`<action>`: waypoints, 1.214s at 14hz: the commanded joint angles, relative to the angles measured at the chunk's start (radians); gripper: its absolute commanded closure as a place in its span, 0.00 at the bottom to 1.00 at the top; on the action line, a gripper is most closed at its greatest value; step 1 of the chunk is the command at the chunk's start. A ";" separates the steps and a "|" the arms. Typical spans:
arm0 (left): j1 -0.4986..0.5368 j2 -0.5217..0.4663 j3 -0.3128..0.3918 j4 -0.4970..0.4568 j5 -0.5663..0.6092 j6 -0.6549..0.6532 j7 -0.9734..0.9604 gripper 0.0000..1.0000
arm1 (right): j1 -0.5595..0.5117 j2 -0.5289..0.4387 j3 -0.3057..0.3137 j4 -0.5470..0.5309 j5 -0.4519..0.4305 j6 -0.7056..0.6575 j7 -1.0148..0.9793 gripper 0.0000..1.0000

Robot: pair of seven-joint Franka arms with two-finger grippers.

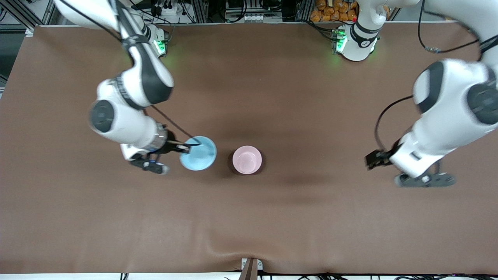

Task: Stack pink and blue bowls on white bowl
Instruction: 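Carry the blue bowl with the right gripper over the pink bowl, then lower the blue bowl into the pink bowl and open the right gripper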

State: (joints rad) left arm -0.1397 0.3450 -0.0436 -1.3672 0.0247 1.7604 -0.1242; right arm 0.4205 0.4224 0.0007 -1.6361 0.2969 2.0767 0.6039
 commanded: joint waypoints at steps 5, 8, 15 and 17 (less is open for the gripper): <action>0.078 -0.271 -0.015 -0.088 -0.006 -0.279 0.145 0.00 | 0.110 0.100 -0.013 0.010 0.021 0.146 0.144 1.00; 0.081 -0.412 -0.006 -0.231 -0.008 -0.266 0.140 0.00 | 0.159 0.157 -0.013 0.010 0.021 0.235 0.223 1.00; 0.123 -0.384 0.014 -0.198 -0.002 -0.226 0.223 0.00 | 0.207 0.197 -0.013 0.012 0.022 0.279 0.339 1.00; 0.123 -0.380 0.014 -0.194 -0.002 -0.226 0.190 0.00 | 0.216 0.210 -0.013 0.012 0.024 0.308 0.344 1.00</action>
State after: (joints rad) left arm -0.0200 -0.0465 -0.0243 -1.5840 0.0240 1.5334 0.0687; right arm 0.6161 0.6133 -0.0001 -1.6375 0.2972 2.3605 0.9321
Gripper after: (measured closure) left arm 0.000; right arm 0.969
